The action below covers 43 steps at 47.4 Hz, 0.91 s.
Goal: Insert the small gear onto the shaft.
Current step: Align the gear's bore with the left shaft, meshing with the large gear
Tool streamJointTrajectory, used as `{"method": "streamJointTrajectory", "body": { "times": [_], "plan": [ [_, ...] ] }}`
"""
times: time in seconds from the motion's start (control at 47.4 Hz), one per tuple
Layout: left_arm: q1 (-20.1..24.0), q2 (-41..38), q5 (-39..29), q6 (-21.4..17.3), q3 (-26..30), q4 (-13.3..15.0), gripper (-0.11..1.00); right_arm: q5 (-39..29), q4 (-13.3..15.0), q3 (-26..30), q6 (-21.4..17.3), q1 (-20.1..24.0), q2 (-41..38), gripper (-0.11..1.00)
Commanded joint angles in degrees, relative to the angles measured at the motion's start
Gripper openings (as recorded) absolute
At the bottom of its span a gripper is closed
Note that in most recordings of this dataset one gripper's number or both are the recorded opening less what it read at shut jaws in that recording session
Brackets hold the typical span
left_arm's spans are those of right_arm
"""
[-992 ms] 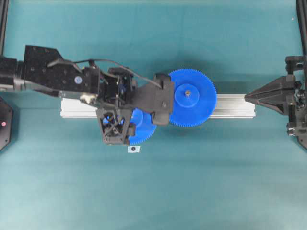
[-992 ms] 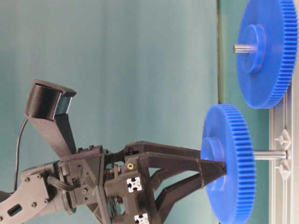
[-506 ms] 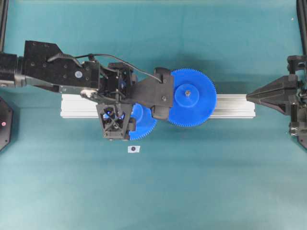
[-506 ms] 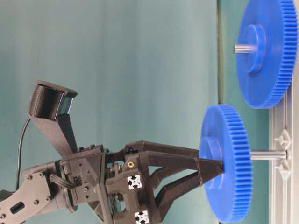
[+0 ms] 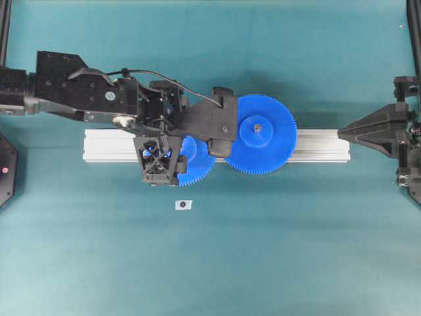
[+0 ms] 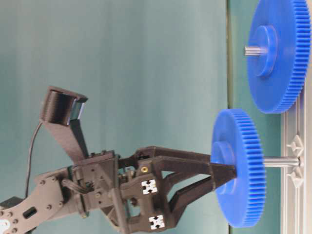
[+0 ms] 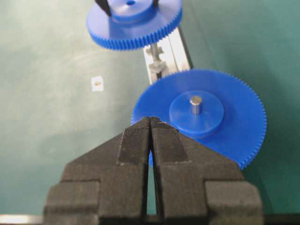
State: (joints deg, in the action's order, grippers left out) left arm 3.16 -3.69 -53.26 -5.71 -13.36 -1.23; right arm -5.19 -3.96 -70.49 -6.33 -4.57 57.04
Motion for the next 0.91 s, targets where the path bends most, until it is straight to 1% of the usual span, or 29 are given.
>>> {"method": "streamJointTrajectory", "body": {
  "times": [0.0,0.19,0.443,0.612,0.781,0.886],
  "plan": [
    [0.62,0.62,0.70,-0.09,0.70,-0.26,0.75,0.53,0.09,0.62,-0.53,-0.09,-0.26,0.04],
    [0.88,-0.26,2.55,-0.09,-0.18,-0.09,0.75,0.44,0.00,0.70,-0.53,-0.09,-0.26,0.04],
    [0.97,-1.32,4.22,-0.09,-2.72,-0.26,0.75,0.26,0.00,0.79,-0.53,-0.18,-0.26,0.04],
    [1.23,-1.32,4.66,-0.09,-3.08,-0.26,0.75,0.26,0.00,0.97,-0.53,-0.09,-0.09,0.04],
    [1.93,-1.14,4.66,-0.18,-3.08,-0.26,0.75,0.26,0.00,0.79,-1.67,-0.09,-0.09,0.04],
    [3.16,-0.88,4.31,-0.18,-3.16,-0.35,0.75,0.26,0.00,0.79,-2.29,-0.18,-0.09,0.04]
  ]
}}
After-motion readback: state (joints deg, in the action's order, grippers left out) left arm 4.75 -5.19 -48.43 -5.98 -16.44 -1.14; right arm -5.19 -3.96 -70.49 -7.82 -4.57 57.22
